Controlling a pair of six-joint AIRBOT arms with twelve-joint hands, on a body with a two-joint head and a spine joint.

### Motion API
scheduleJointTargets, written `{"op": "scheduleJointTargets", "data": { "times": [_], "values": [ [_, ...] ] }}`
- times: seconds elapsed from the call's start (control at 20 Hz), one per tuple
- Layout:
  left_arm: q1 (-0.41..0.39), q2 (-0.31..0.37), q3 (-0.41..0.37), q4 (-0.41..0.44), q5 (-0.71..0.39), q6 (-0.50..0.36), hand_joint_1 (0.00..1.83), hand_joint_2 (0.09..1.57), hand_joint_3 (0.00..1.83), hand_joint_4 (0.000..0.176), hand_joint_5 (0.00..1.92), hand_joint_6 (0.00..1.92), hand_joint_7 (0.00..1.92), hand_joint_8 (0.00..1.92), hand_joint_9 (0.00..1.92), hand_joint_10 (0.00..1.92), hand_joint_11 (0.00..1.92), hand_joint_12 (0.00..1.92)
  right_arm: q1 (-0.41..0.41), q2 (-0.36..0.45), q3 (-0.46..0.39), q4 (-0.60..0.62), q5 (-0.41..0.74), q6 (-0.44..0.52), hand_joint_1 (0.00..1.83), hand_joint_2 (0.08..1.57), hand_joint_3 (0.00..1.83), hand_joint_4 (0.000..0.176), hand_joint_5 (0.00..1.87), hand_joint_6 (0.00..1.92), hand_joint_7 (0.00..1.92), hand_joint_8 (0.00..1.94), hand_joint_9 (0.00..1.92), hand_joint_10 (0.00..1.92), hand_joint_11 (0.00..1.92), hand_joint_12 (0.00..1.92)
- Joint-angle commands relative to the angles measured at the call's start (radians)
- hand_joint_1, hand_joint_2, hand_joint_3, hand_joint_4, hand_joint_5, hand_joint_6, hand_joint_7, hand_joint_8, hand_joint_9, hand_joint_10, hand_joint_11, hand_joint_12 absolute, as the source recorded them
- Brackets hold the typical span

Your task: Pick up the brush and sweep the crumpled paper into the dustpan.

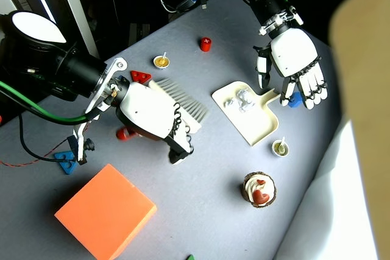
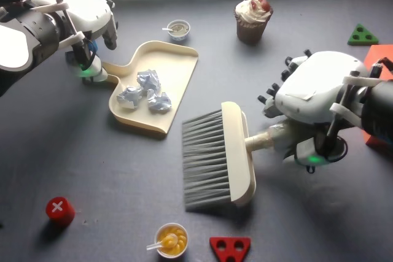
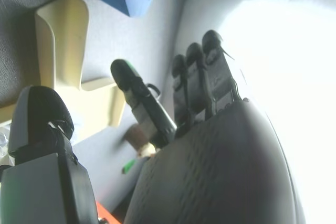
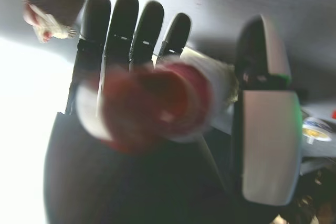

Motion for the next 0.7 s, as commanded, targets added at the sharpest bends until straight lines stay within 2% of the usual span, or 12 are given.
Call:
{"op": "scheduleJointTargets", "data": {
  "times": [0.0,0.05,0.1,0.2,0.3,0.35,0.4,0.55,0.6,0.65],
  "values": [
    [-0.016,0.008,0.001,0.029,0.082,0.002,0.99,1.04,0.0,0.06,0.84,0.0,0.2,0.0,0.15,0.0,0.11,0.01,0.016,0.011,0.001,-0.023,-0.024,-0.025,0.54,1.01,0.0,0.0,0.48,0.0,0.63,0.0,0.65,0.01,0.34,0.72],
    [-0.017,0.007,0.001,0.029,0.081,0.002,0.99,1.03,0.0,0.057,0.84,0.0,0.2,0.0,0.15,0.01,0.12,0.01,0.02,0.016,0.001,0.005,-0.016,-0.051,0.54,0.99,0.0,0.0,0.45,0.0,0.59,0.0,0.59,0.0,0.37,0.61],
    [-0.019,0.007,0.0,0.032,0.081,0.002,0.98,1.04,0.0,0.07,0.83,0.0,0.2,0.0,0.15,0.0,0.11,0.01,0.023,0.019,0.001,0.026,-0.013,-0.068,0.53,0.98,0.0,0.0,0.43,0.0,0.57,0.0,0.56,0.0,0.39,0.5],
    [-0.019,0.013,-0.008,0.035,0.082,0.002,0.99,1.03,0.0,0.062,0.84,0.0,0.2,0.0,0.15,0.0,0.12,0.01,0.031,0.031,-0.006,0.057,-0.012,-0.09,0.47,0.96,0.0,0.0,0.33,0.0,0.47,0.0,0.49,0.0,0.43,0.27],
    [-0.019,0.017,-0.018,0.041,0.081,0.002,0.98,1.04,0.0,0.069,0.82,0.0,0.19,0.0,0.13,0.0,0.1,0.0,0.041,0.053,-0.026,0.057,-0.013,-0.09,0.44,0.92,0.0,0.0,0.28,0.0,0.42,0.0,0.44,0.0,0.44,0.11],
    [-0.019,0.018,-0.022,0.039,0.081,0.002,0.99,1.04,0.0,0.057,0.84,0.01,0.2,0.0,0.15,0.01,0.11,0.01,0.047,0.067,-0.039,0.056,-0.026,-0.09,0.41,0.91,0.0,0.0,0.27,0.0,0.4,0.0,0.42,0.0,0.43,0.09],
    [-0.019,0.018,-0.025,0.039,0.081,0.002,1.0,1.03,0.0,0.057,0.85,0.01,0.21,0.01,0.15,0.01,0.13,0.01,0.051,0.077,-0.05,0.028,-0.056,-0.062,0.38,0.91,0.0,0.0,0.27,0.0,0.37,0.0,0.39,0.0,0.4,0.07],
    [-0.011,0.017,-0.033,0.027,0.081,-0.001,0.99,1.03,0.0,0.058,0.84,0.0,0.2,0.01,0.16,0.01,0.13,0.01,0.045,0.12,-0.097,-0.237,-0.146,0.112,0.37,0.92,0.0,0.0,0.27,0.0,0.37,0.0,0.38,0.0,0.4,0.06],
    [-0.01,0.017,-0.035,0.025,0.082,-0.002,0.97,1.04,0.0,0.072,0.83,0.0,0.21,0.01,0.15,0.0,0.12,0.01,0.043,0.132,-0.113,-0.308,-0.167,0.145,0.36,0.92,0.0,0.0,0.25,0.0,0.36,0.0,0.38,0.0,0.4,0.06],
    [-0.009,0.017,-0.037,0.023,0.082,-0.005,0.97,1.04,0.0,0.072,0.83,0.0,0.21,0.01,0.15,0.0,0.12,0.01,0.032,0.167,-0.137,-0.456,-0.184,0.236,0.36,0.92,0.0,0.0,0.25,0.0,0.36,0.0,0.38,0.0,0.4,0.06]
  ]
}}
